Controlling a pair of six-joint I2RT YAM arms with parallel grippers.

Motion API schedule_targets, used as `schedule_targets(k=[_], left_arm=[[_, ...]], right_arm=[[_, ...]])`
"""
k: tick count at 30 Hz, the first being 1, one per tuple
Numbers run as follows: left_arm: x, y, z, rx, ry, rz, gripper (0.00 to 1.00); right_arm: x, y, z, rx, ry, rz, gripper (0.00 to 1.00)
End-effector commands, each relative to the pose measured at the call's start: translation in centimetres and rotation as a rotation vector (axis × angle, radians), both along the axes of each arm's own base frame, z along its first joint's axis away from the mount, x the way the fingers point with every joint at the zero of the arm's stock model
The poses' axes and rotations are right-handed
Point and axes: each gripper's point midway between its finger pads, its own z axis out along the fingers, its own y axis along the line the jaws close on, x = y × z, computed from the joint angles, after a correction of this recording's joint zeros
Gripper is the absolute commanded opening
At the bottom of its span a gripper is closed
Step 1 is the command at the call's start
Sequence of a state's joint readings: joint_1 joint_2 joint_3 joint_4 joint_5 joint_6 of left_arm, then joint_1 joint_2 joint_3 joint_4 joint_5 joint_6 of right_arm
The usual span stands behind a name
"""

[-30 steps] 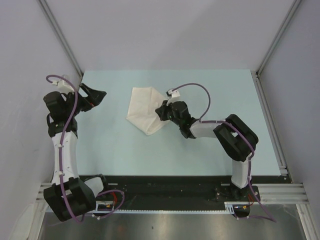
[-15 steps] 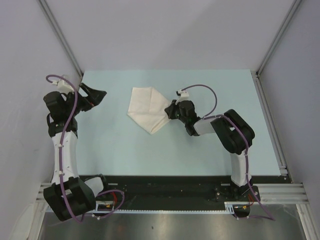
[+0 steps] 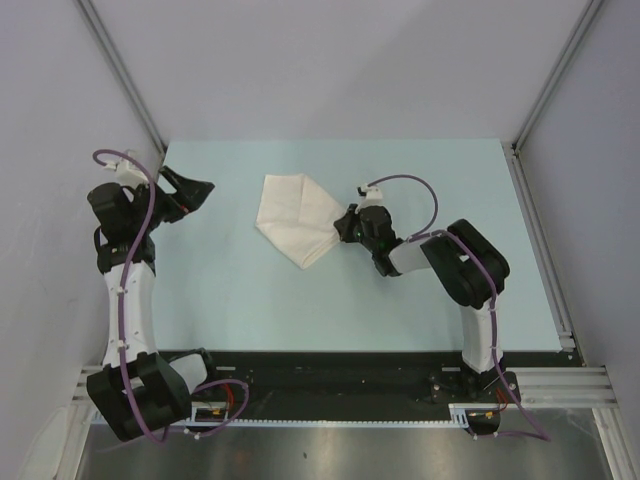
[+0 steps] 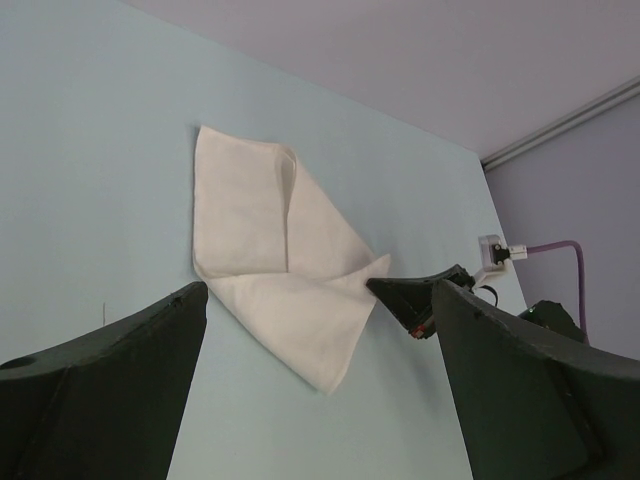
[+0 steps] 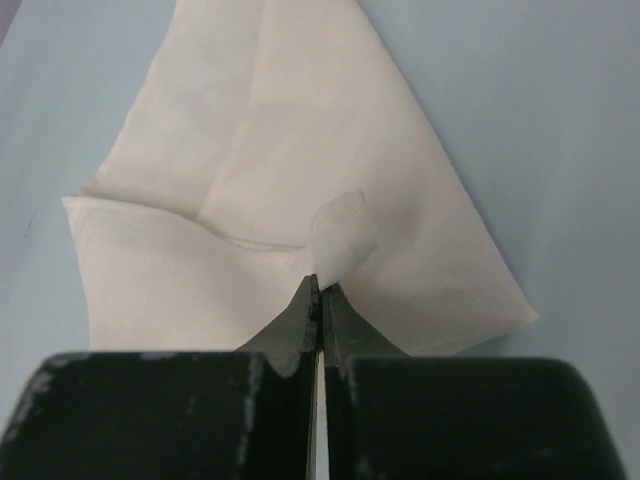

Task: Fold the napkin, place the utensils inside, and roll it up
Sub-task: Fold the napkin, then roll the napkin with the utensil

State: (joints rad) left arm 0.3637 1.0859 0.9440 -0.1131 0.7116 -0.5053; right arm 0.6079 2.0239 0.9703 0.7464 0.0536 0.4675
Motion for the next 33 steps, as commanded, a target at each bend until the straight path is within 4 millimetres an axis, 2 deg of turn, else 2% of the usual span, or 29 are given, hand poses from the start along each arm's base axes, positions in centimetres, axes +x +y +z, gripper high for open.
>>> schedule_targets(k=[1, 4, 6, 7, 9, 10, 13, 17, 18, 20, 21, 23, 24, 25, 26, 28, 29, 31, 32, 33], left_arm=[[0.0, 0.0, 0.7, -0.005, -0.038, -0.012, 0.98], [0.0, 0.0, 0.7, -0.008, -0.037, -0.016, 0.98], [0.0, 0.0, 0.6, -0.010, -0.037, -0.016, 0.98], [0.0, -0.1, 0.6, -0.010, -0.036, -0.016, 0.98], [0.0, -0.1, 0.6, -0.011, -0.036, -0.017, 0.98], [0.0, -0.1, 0.6, -0.012, -0.035, -0.017, 0.98], [0.0, -0.1, 0.6, -0.015, -0.034, -0.016, 0.98], [0.0, -0.1, 0.6, -0.018, -0.035, -0.019, 0.98], [0.0, -0.1, 0.6, -0.019, -0.035, -0.019, 0.98], [0.0, -0.2, 0.5, -0.022, -0.035, -0.021, 0.98], [0.0, -0.2, 0.6, -0.022, -0.036, -0.023, 0.98], [0.0, -0.2, 0.6, -0.026, -0.036, -0.025, 0.98], [0.1, -0.2, 0.5, -0.026, -0.037, -0.025, 0.98], [0.0, -0.3, 0.6, -0.027, -0.037, -0.026, 0.98], [0.0, -0.3, 0.5, -0.028, -0.036, -0.028, 0.98], [0.1, -0.2, 0.5, -0.030, -0.035, -0.026, 0.98], [0.1, -0.2, 0.5, -0.029, -0.035, -0.026, 0.98], [0.1, -0.3, 0.5, -0.029, -0.037, -0.029, 0.98], [0.0, -0.3, 0.5, -0.029, -0.037, -0.029, 0.98], [0.0, -0.3, 0.4, -0.031, -0.035, -0.029, 0.98]], right_arm=[[0.7, -0.2, 2.0, 0.035, -0.053, -0.063, 0.00], [0.9, -0.5, 2.2, 0.031, -0.056, -0.087, 0.00], [0.8, -0.6, 2.6, 0.035, -0.056, -0.086, 0.06], [0.7, -0.8, 2.7, 0.037, -0.053, -0.088, 0.20], [0.4, -1.0, 4.5, 0.051, -0.080, -0.084, 0.37], [0.0, -1.2, 4.6, 0.046, -0.079, -0.083, 0.51], [-0.3, -1.8, 6.8, 0.037, -0.106, -0.070, 0.68], [0.2, -2.7, 7.8, 0.012, -0.086, -0.013, 0.77], [0.6, -3.8, 7.4, -0.001, -0.060, -0.023, 0.78], [0.7, -3.6, 6.9, -0.009, -0.016, 0.035, 0.81], [1.4, -4.3, 6.9, -0.014, -0.006, 0.038, 0.83], [1.1, -4.0, 4.8, -0.022, 0.076, 0.106, 0.85], [2.1, -3.7, 5.5, -0.005, 0.076, 0.125, 0.87], [2.6, -4.1, 4.2, -0.002, 0.116, 0.133, 0.88], [2.3, -3.6, 3.9, 0.019, 0.149, 0.183, 0.89], [3.5, -3.6, 4.5, 0.062, 0.160, 0.201, 0.92], [3.4, -3.4, 3.3, 0.068, 0.198, 0.222, 0.92], [4.3, -3.1, 3.4, 0.071, 0.201, 0.235, 0.92], [4.2, -3.1, 2.0, 0.067, 0.243, 0.247, 0.92], [4.3, -2.9, 1.5, 0.069, 0.255, 0.256, 0.92]])
